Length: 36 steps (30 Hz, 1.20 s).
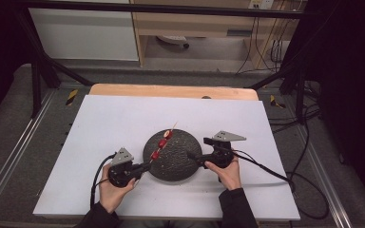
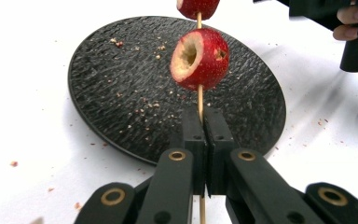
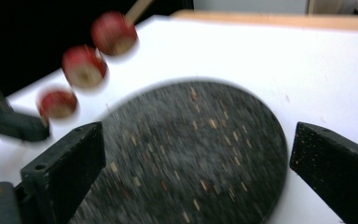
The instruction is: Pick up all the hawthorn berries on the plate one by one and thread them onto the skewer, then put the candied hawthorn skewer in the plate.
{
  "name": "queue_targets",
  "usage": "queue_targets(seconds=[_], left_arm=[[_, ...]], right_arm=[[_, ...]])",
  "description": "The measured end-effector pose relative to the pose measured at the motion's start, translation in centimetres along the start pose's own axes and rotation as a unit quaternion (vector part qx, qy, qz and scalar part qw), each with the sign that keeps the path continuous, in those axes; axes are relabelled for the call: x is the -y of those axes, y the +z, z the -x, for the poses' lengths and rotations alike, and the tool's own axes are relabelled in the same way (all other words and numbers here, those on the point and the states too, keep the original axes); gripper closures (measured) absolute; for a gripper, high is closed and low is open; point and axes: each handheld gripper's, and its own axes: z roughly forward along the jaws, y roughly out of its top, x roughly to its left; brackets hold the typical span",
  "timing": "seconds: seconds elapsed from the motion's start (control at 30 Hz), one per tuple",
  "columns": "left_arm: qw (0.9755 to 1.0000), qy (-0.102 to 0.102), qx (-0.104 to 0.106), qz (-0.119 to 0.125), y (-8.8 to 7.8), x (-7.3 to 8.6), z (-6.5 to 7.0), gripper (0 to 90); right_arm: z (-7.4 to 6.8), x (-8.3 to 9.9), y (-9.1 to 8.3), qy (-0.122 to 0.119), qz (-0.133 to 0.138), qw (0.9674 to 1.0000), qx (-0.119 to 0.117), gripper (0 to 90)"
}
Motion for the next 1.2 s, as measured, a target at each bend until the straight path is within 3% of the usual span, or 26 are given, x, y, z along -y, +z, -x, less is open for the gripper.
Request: queue_targets(seconds=[0.23,0.47,0.83,1.2], left_arm=[[0.9997,0.012,-0.006,-0.02,-0.5,-0.9,-0.2,88.6],[0.9981,0.033,-0.003,-0.051,-0.4,-2.5,-0.5,88.6],[0.9945,0.053,-0.011,-0.09,1.8,-4.7,-0.2,88.5],[0.9884,0.064,-0.023,-0.136,4.3,-5.7,0.2,88.5]], right_arm=[[1.0,1.6,-1.4,-0.031,-0.063,0.9974,0.02,0.5],[2.1,3.5,-3.2,-0.035,-0.089,0.9948,0.036,0.5],[3.6,5.6,-5.5,-0.032,-0.102,0.993,0.051,0.5],[3.8,6.2,-5.9,-0.041,-0.119,0.9907,0.053,0.6]])
